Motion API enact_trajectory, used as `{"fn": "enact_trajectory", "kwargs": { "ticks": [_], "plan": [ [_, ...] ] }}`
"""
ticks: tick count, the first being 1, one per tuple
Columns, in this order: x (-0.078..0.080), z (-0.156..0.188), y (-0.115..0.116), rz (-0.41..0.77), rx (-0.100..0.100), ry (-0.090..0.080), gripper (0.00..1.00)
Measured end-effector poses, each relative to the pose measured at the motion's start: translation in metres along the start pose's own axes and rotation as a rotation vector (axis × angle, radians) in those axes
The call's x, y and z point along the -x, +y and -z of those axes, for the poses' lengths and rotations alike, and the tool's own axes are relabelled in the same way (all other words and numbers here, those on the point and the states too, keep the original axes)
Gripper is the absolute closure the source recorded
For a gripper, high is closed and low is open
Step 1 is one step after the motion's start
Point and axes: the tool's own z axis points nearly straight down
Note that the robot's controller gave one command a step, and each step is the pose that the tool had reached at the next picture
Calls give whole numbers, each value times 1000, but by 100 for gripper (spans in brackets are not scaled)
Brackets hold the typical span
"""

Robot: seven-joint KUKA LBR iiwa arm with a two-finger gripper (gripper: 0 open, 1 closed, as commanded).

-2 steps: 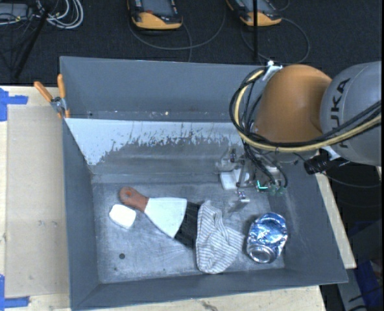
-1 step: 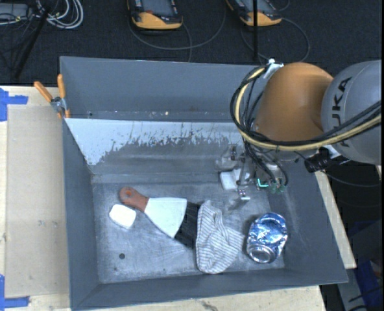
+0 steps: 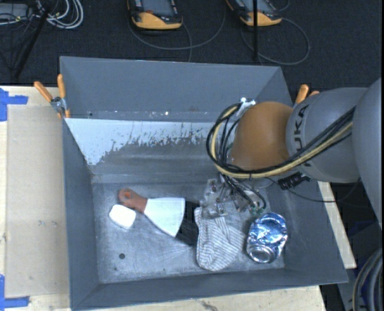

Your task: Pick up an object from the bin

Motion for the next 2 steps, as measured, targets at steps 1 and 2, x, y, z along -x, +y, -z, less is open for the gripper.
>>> {"fn": "enact_trajectory", "kwargs": {
  "ticks": [1,2],
  "plan": [
    [5,0,0,-1,0,-27,0],
    [-4,-2,1,0,2,15,100]
  ]
}}
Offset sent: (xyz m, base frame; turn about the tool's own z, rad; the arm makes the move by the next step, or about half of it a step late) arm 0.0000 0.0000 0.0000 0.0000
